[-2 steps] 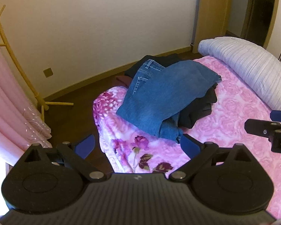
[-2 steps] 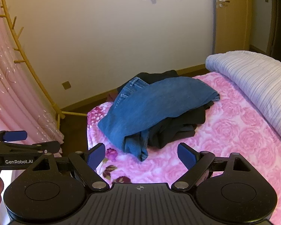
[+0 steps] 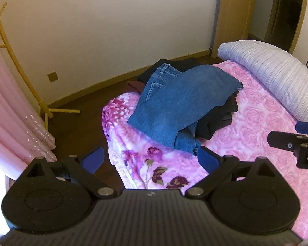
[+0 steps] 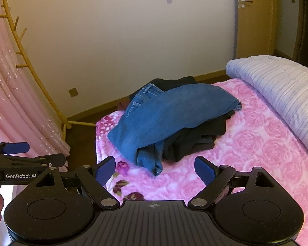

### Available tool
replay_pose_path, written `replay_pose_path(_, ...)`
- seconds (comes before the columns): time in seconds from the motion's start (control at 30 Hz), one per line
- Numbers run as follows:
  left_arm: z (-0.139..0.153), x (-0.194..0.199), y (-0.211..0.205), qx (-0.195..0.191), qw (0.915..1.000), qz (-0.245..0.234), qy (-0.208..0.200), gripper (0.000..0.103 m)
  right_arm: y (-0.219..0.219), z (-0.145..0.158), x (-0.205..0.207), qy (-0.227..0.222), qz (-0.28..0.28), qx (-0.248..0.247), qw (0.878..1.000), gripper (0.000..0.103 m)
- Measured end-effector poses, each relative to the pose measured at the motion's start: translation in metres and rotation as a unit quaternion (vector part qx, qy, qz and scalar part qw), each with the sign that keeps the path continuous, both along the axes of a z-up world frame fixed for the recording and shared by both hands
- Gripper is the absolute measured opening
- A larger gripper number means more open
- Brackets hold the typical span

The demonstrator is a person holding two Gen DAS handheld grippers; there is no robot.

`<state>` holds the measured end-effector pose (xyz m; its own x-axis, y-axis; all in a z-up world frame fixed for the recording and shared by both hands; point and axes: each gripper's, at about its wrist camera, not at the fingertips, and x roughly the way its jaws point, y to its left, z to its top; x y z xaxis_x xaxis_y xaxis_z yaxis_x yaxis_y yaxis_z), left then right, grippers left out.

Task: Fold clothes

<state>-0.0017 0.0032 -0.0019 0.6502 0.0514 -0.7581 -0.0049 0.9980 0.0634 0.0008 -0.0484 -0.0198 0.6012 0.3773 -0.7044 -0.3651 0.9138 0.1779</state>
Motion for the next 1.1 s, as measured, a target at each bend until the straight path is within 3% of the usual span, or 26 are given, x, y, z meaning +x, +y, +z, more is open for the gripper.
replay_pose_path(0.23,-0.006,-0.005,0.011,-0.038,0.9992,0.001,0.014,0.096,0.011,-0.008,0.004,0.008,-0.003,-0.015,1.0,0.087)
replay_pose_path(0.4,-0.009,0.004,-0.001,-0.018,0.9996,-0.001,0.024,0.096,0.015,-0.017,0.004,0.005,-0.008,-0.012,1.0,0.087)
replay_pose_path(1.1,-0.007,0.004,-0.008,-0.016,0.9996,-0.003,0.023,0.096,0.005,-0.02,-0.009,-0.007,0.004,-0.018,1.0,0.087)
